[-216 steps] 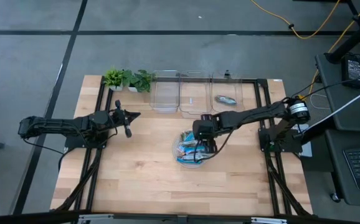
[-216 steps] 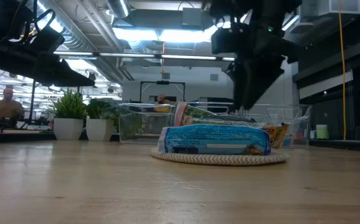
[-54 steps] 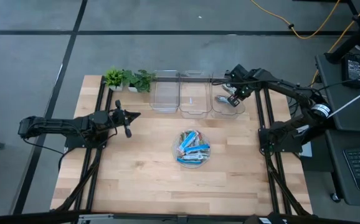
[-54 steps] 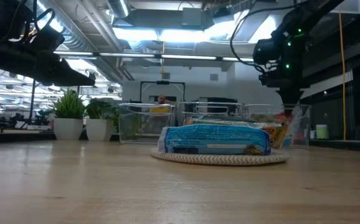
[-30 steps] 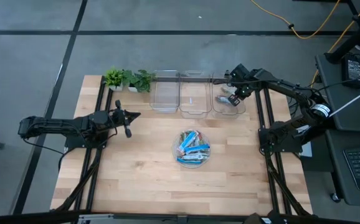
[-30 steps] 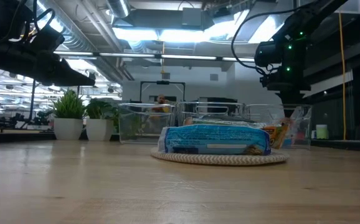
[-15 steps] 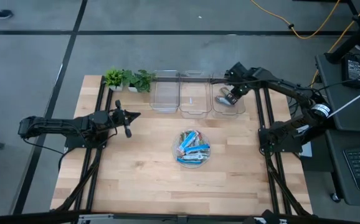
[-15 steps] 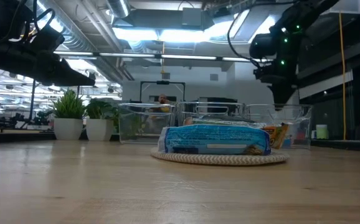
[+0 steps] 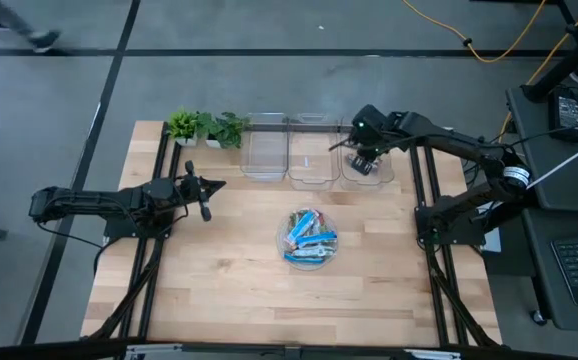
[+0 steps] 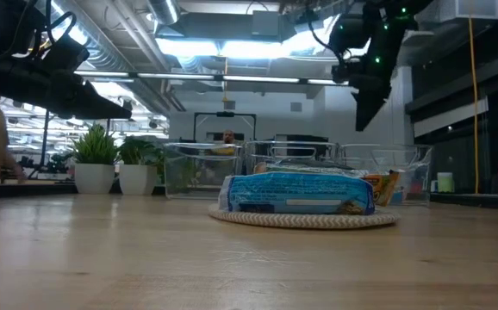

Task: Pick and place Granola Bars by type
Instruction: Put the blue granola bar into the middle transparent bin

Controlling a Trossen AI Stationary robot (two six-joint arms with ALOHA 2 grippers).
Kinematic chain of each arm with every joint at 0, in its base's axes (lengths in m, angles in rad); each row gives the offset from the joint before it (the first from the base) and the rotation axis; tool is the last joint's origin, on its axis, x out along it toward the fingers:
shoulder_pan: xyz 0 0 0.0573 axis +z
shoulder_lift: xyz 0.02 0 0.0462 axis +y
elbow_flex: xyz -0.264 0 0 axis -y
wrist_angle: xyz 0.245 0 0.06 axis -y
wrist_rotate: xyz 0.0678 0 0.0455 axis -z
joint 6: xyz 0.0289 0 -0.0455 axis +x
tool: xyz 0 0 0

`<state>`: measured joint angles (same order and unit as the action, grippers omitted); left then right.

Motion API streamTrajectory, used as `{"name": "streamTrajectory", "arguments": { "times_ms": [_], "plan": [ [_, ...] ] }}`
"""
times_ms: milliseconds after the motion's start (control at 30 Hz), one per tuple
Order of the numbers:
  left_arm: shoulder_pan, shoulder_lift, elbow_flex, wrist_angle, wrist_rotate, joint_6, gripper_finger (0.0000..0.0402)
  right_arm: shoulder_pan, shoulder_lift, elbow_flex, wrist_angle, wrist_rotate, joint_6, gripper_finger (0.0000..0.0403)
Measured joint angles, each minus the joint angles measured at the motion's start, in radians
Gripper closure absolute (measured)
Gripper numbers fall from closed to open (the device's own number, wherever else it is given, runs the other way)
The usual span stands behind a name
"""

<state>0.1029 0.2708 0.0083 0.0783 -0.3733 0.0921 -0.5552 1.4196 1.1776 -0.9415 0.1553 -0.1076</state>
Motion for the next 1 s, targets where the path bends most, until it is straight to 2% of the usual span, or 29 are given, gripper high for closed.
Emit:
{"name": "streamTrajectory", "arguments": {
  "times_ms": [267, 700, 1000],
  "plan": [
    [0.000, 0.000, 0.000, 0.000, 0.000, 0.000, 0.0398, 0.178, 0.000, 0.038, -0.021, -0.052, -0.025, 0.0309],
    [0.000, 0.000, 0.000, 0.000, 0.000, 0.000, 0.0398, 0.517, 0.000, 0.046, -0.043, -0.052, 0.075, 0.0308],
    [0.000, 0.000, 0.000, 0.000, 0.000, 0.000, 0.0398, 0.728, 0.000, 0.046, -0.042, -0.052, 0.080, 0.0308]
  ]
}}
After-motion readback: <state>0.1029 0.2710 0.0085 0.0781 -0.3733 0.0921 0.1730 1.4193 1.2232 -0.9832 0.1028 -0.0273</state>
